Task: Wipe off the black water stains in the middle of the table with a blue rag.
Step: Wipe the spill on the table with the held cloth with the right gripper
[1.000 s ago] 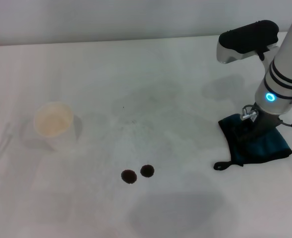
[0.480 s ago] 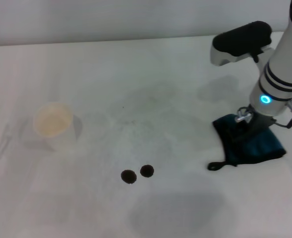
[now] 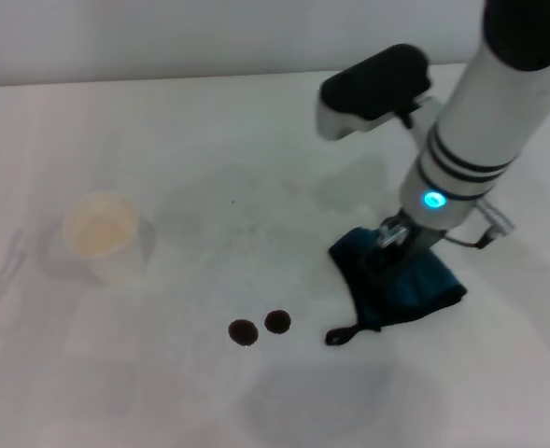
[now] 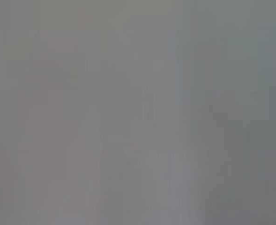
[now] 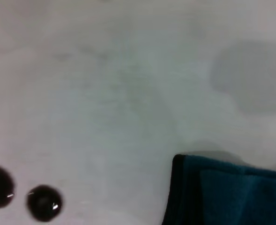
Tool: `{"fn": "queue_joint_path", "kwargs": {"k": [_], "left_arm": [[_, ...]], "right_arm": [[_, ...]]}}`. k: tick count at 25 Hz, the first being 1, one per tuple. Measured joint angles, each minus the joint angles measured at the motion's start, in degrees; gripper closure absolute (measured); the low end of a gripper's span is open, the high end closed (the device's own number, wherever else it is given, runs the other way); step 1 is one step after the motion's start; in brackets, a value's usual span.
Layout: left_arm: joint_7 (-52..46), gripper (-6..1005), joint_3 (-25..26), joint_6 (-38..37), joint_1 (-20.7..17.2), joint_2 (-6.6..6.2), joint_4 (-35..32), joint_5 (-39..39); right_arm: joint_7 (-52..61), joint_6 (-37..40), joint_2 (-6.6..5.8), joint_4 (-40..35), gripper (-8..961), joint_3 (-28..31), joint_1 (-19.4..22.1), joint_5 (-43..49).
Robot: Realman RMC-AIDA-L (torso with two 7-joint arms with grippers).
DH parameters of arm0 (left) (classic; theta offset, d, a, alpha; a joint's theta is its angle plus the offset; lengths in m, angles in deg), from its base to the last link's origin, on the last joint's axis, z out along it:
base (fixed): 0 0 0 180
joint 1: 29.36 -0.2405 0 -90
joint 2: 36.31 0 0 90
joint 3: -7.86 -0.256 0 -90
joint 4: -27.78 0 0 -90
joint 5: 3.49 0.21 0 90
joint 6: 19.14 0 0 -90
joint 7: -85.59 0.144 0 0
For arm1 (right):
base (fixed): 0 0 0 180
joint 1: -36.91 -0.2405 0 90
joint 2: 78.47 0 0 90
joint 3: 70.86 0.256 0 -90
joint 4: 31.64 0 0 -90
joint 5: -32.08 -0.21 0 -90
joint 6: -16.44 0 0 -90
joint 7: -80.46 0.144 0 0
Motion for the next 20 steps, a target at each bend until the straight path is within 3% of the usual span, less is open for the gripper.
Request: {"fn": "queue_joint_path", "kwargs": {"k": [7,20], "left_arm": [[0.0,120,0.0,0.0,0.4,0.10,-0.3,0.0],[0.0,120,0.0,0.0,0.0,0.28,-1.8,0.0]], "right_arm": [[1.9,3.0,0.03,0.2,897,-9.9,-2.9,-7.1],[7.1,10.7,0.03,0.2,897,-28.7,-13.9,-22.0]]}}
